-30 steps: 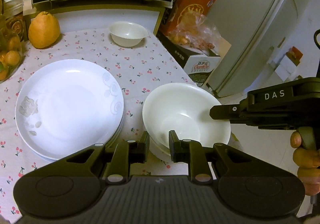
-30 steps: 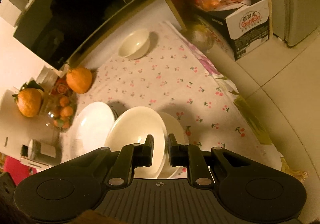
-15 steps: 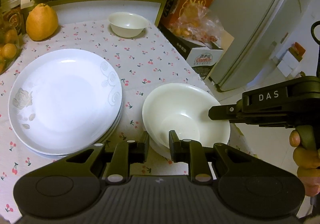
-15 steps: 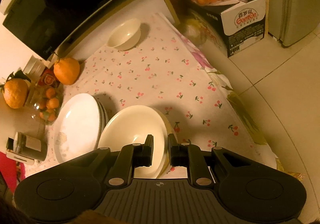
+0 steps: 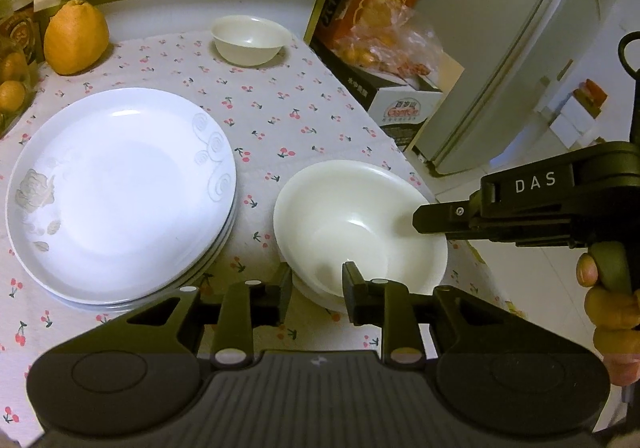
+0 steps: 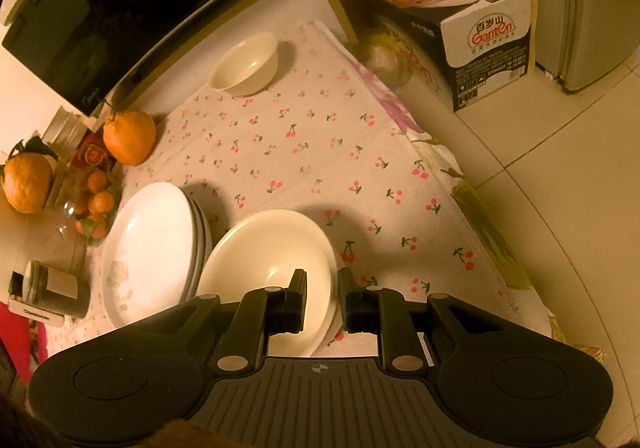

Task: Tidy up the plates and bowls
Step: 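Lower the bowl into the first white bowl and open both grippers, then move both grippers to the cream bowl beside the microwave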

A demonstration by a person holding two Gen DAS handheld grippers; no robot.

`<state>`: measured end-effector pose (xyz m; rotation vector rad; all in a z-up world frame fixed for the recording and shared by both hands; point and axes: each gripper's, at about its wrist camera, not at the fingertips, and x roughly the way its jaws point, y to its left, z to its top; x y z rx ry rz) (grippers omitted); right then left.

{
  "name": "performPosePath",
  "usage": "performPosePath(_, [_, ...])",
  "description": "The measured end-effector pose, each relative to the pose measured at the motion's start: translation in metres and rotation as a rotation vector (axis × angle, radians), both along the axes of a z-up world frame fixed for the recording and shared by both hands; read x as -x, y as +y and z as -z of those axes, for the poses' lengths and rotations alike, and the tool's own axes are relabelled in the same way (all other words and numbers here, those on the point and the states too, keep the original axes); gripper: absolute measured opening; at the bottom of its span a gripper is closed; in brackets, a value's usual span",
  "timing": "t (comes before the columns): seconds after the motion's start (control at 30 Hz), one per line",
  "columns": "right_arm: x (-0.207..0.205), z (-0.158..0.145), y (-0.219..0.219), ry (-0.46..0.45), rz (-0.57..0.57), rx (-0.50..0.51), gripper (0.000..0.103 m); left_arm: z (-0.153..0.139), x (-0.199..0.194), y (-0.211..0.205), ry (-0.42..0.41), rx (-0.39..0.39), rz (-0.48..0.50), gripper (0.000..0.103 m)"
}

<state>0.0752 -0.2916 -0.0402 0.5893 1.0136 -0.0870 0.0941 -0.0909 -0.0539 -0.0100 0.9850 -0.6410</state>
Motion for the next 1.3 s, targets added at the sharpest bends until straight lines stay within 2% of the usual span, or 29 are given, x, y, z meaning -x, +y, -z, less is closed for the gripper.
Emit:
performPosePath(0.07, [0.000,-0.001,0.000,0.001,-0.002,0.001,0.020,0.000,0.001,-0.001,-0.001,0.003,0.004,0.026])
performPosePath(0.1, [0.000,-0.001,-0.001,-0.001,-0.003,0.003,0.026,0.000,0.001,0.000,-0.002,0.005,0.005,0.026])
performPosePath(0.2, [0.000,-0.004,0.000,-0.013,-0.008,0.007,0.033,0.000,0.002,0.000,-0.006,0.011,0.008,0.032])
performPosePath(0.3, [0.001,-0.007,-0.001,-0.025,-0.008,0.002,0.045,-0.001,0.002,0.000,-0.006,0.019,0.020,0.043])
performPosePath(0.4, [0.002,-0.011,-0.002,-0.044,-0.009,-0.014,0.059,-0.003,0.004,-0.001,-0.012,0.026,0.040,0.058])
performPosePath(0.47, [0.002,-0.014,-0.003,-0.055,-0.012,-0.024,0.065,-0.005,0.005,-0.001,-0.018,0.032,0.056,0.073])
performPosePath(0.53, [0.003,-0.017,-0.005,-0.070,-0.015,-0.030,0.071,-0.008,0.006,-0.002,-0.026,0.034,0.069,0.078])
performPosePath(0.67, [0.004,-0.023,-0.008,-0.101,-0.021,-0.034,0.078,-0.011,0.007,-0.002,-0.019,0.048,0.075,0.089])
performPosePath(0.77, [0.005,-0.025,-0.011,-0.116,-0.021,-0.046,0.079,-0.014,0.006,-0.002,-0.019,0.052,0.081,0.093])
performPosePath(0.87, [0.005,-0.028,-0.014,-0.131,-0.016,-0.069,0.080,-0.018,0.007,-0.002,-0.053,0.032,0.069,0.096])
performPosePath(0.93, [0.006,-0.031,-0.018,-0.149,-0.019,-0.072,0.087,-0.019,0.006,-0.001,-0.061,0.025,0.055,0.097])
performPosePath(1.07, [-0.003,-0.031,-0.026,-0.135,-0.010,-0.077,0.088,-0.021,-0.006,0.003,-0.041,0.034,0.020,0.099])
performPosePath(1.23, [-0.020,-0.023,-0.046,-0.111,0.041,-0.220,0.088,-0.029,-0.025,0.009,-0.056,0.030,-0.025,0.100])
performPosePath(1.3, [-0.027,-0.024,-0.051,-0.116,0.053,-0.246,0.088,-0.031,-0.036,0.009,-0.063,0.025,-0.042,0.100])
